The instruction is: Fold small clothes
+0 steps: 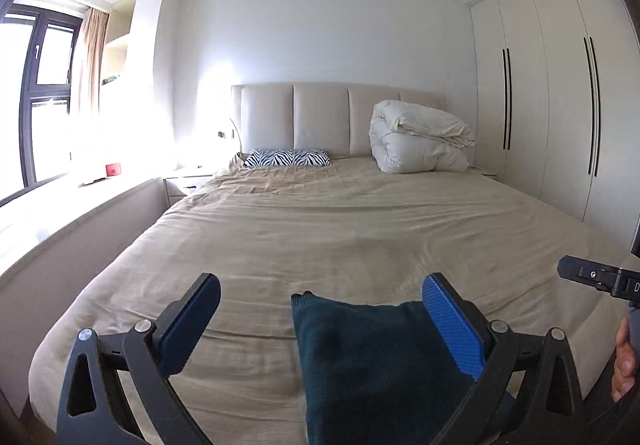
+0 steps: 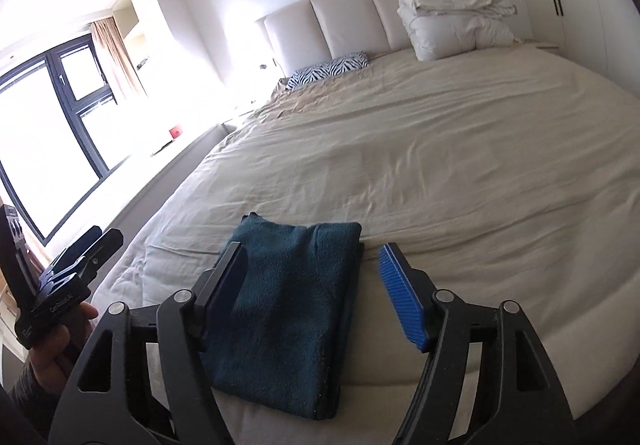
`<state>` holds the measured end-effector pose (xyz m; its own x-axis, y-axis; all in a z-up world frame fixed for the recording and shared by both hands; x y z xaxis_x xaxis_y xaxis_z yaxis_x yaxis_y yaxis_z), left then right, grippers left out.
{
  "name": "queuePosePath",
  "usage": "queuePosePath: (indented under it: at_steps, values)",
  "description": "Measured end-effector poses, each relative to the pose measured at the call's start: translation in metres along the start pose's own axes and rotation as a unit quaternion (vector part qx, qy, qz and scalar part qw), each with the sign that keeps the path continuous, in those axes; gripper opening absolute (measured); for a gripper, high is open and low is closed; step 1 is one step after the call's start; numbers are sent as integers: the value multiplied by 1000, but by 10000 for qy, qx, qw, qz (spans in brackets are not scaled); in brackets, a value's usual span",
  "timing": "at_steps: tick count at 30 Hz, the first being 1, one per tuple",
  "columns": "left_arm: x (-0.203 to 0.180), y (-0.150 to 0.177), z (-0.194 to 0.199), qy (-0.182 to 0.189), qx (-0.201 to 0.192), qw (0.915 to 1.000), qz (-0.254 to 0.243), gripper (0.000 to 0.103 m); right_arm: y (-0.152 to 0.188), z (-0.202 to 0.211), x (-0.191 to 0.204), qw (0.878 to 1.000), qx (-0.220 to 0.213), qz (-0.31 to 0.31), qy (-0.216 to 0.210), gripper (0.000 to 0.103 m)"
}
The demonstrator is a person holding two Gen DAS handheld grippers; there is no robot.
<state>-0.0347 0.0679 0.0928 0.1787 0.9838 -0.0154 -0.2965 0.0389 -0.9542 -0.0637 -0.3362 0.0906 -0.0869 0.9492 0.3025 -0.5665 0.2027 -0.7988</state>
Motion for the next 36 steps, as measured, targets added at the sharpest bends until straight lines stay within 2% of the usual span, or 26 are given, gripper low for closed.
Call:
queuePosePath:
  at_steps: [1,3,4,6,8,10,12,14,17,19,21,23,25,31,36]
  values:
    - [2,-8,10,-122,-170,9998,54,103,-6,12,6,9996,-253,69,82,83]
    - [5,-22,32,-431,-624,9969,227,103,-16,36,17,9963,-806,155,235,98]
    - [6,-28,43,-560,-834,9946,270,103,-21,48,22,9934,-1094,185,293,101]
    - [6,-38,61,-588,-1206,9909,127,103,-30,72,33,9867,-1563,274,359,103]
    - [4,-44,70,-555,-1334,9894,-130,103,-36,87,41,9837,-1720,419,321,103]
    - [1,-46,75,-685,-1330,9882,-322,103,-41,94,48,9840,-1678,513,309,103]
    - [-1,-45,73,-773,-1096,9898,-490,103,-43,100,52,9835,-1693,507,395,103]
    - [0,-43,72,-692,-906,9923,-479,103,-42,103,56,9847,-1619,491,427,103]
    - [1,-32,52,-541,-207,9978,-316,103,-35,103,65,9903,-1255,564,171,103]
    - [2,-18,37,-534,276,9981,-140,103,-32,95,70,9942,-854,649,102,103]
    - [2,-2,19,-495,822,9954,25,103,-27,85,73,9965,-530,621,163,103]
    - [1,17,2,-460,1378,9893,141,103,-20,73,74,9976,-278,565,273,103]
    - [0,31,-12,-509,1753,9831,169,103,-12,60,71,9977,-84,479,469,103]
    - [3,61,-30,-366,2339,9706,436,103,14,22,60,9902,491,516,1197,103]
    - [3,71,-37,-264,2533,9659,461,103,30,-6,50,9856,1059,309,1281,103]
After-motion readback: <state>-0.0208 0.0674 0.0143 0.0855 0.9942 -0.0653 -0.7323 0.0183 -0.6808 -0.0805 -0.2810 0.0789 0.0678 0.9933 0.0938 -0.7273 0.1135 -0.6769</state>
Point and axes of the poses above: each gripper's, at about its wrist camera, not at the fingertips, and z roughly against the way its jaws point, x to its left, y to its underside, the point moved 1 cm from there along -z, roughly the way its jaws point, and after that the axes turned 5 degrees about y, right-handed, at the moved point
